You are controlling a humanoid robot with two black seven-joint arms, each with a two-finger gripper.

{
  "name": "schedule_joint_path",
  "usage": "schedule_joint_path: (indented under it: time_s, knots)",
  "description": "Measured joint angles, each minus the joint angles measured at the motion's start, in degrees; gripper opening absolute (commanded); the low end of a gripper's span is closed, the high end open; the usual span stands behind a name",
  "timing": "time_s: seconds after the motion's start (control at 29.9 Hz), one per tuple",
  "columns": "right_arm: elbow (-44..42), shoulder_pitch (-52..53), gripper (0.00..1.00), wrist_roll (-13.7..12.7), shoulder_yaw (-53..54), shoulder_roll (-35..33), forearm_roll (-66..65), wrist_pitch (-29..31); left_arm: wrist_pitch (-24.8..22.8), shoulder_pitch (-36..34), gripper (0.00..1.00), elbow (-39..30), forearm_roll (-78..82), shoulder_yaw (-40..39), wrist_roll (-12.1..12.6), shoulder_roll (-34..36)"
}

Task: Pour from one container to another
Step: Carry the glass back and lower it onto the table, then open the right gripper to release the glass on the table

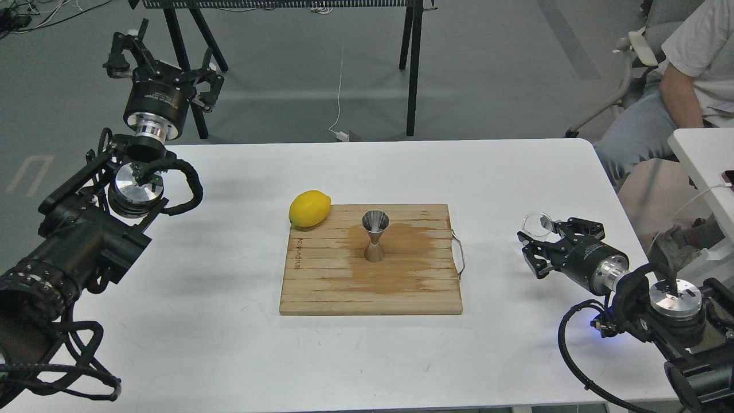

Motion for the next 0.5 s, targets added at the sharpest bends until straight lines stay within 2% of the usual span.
schedule_joint_path:
  time_s: [0.1,0.3,0.5]
  knots:
    - [-4.3,0.6,0.37,-1.1,0.5,1.3,1.1,2.4,0.0,0.1,1.00,0.0,0.0,0.0,0.0,0.0]
    - [-12.4,2.0,0.37,-2.6,3.0,4.6,1.4,3.1,-0.1,0.1,1.00,0.2,0.0,0.0,0.0,0.1]
    - [-14.7,2.3,0.38,-2.6,3.2,6.3,1.4,3.8,-0.1,0.0,1.00,0.2,0.0,0.2,0.0,-0.2]
